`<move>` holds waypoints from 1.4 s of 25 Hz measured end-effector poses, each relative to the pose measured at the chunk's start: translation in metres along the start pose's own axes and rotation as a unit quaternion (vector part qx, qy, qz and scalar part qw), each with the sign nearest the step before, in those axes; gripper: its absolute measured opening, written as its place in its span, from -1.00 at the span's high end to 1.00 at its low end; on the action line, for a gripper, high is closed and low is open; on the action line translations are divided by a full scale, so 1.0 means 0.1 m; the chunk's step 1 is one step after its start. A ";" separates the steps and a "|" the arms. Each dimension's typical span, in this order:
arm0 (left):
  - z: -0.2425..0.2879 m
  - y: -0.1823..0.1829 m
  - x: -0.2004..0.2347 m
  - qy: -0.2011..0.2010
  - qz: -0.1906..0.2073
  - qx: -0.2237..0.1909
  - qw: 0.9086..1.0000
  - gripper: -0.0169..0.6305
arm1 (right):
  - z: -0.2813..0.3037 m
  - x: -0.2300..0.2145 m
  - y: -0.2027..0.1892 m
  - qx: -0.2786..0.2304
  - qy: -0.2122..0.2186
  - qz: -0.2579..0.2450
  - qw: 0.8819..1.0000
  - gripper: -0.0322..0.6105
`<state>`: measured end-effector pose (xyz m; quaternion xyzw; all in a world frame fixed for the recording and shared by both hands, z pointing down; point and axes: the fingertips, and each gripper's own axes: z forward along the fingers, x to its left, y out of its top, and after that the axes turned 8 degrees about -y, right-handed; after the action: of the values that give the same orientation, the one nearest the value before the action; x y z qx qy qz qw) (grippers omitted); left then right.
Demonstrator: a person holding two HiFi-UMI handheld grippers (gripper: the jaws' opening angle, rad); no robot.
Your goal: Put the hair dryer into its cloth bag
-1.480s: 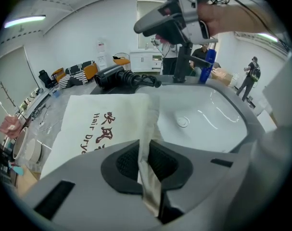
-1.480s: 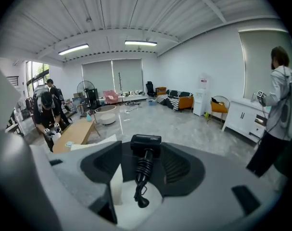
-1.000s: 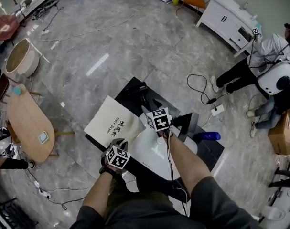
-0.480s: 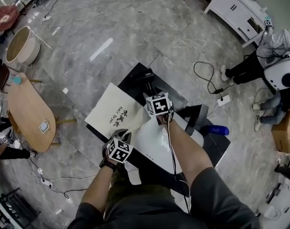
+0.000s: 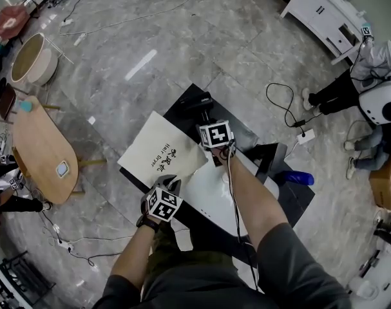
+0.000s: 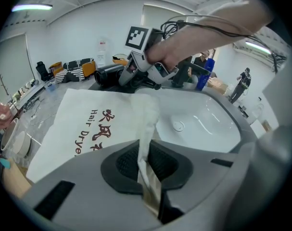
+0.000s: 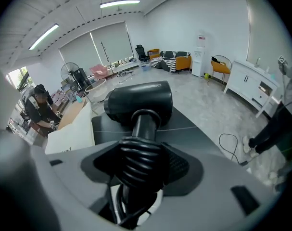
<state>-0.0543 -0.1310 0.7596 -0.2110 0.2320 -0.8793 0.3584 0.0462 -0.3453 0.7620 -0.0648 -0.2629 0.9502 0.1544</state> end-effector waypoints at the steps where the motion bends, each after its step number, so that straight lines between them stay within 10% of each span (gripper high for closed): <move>1: 0.00 0.00 -0.01 -0.001 -0.002 -0.001 1.000 0.86 | -0.01 0.00 -0.01 -0.002 0.002 0.000 1.000 0.12; 35: -0.06 0.03 0.06 -0.058 -0.112 -0.054 0.991 0.86 | -1.37 0.10 -1.58 -0.040 0.040 0.045 0.997 0.13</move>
<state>-0.0600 -0.1358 0.7538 -0.3051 0.2328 -0.8864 0.2588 0.1060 -0.1477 0.7269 -0.1201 -0.2913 0.9415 0.1193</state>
